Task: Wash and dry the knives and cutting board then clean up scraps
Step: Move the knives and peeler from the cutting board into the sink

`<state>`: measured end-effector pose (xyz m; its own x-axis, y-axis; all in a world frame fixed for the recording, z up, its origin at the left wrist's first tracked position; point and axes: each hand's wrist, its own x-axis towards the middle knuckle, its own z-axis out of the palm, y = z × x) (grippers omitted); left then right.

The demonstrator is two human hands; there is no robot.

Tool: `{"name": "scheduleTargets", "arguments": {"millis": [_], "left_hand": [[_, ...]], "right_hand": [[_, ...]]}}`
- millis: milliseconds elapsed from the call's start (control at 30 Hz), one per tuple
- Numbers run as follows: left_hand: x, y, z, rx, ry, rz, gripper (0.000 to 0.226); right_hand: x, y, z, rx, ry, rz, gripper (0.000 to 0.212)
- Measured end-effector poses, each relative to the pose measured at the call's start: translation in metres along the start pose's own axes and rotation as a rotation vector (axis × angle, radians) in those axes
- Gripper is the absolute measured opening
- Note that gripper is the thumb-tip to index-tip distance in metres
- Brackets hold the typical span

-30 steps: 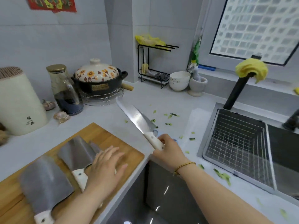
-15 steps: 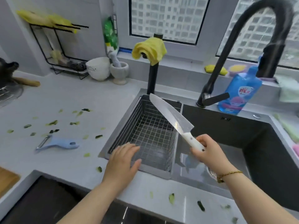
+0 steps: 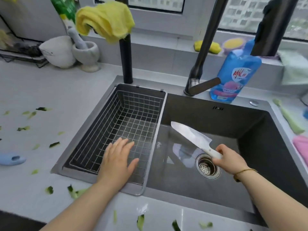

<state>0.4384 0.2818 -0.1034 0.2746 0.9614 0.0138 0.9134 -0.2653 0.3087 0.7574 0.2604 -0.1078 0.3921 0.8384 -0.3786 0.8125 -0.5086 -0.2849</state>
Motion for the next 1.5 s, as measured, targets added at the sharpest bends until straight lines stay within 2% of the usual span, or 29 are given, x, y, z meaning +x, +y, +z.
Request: {"name": "scheduleTargets", "arguments": {"millis": [100, 233, 467, 800, 1033, 1233, 1500], "left_hand": [[0.001, -0.008, 0.003, -0.022, 0.063, -0.022, 0.044], [0.000, -0.009, 0.008, 0.022, 0.085, 0.032, 0.046], [0.002, -0.008, 0.010, -0.035, 0.127, 0.056, 0.042], [0.001, -0.010, 0.013, -0.004, 0.128, -0.007, 0.044], [0.000, -0.010, 0.018, 0.038, 0.187, 0.003, 0.046], [0.002, -0.010, 0.020, 0.039, 0.244, 0.032, 0.046], [0.001, -0.016, 0.026, 0.117, 0.235, 0.026, 0.049]], "right_hand": [[0.025, -0.012, 0.017, -0.048, -0.064, -0.027, 0.015], [0.058, -0.032, 0.040, -0.113, -0.116, -0.087, 0.021], [0.093, -0.056, 0.075, -0.264, -0.103, -0.189, 0.035], [0.122, -0.049, 0.104, -0.225, -0.092, -0.164, 0.036], [0.131, -0.042, 0.119, -0.212, -0.109, -0.140, 0.034], [0.140, -0.041, 0.118, -0.172, -0.046, -0.126, 0.037], [0.137, -0.045, 0.116, -0.222, 0.029, -0.118, 0.040]]}}
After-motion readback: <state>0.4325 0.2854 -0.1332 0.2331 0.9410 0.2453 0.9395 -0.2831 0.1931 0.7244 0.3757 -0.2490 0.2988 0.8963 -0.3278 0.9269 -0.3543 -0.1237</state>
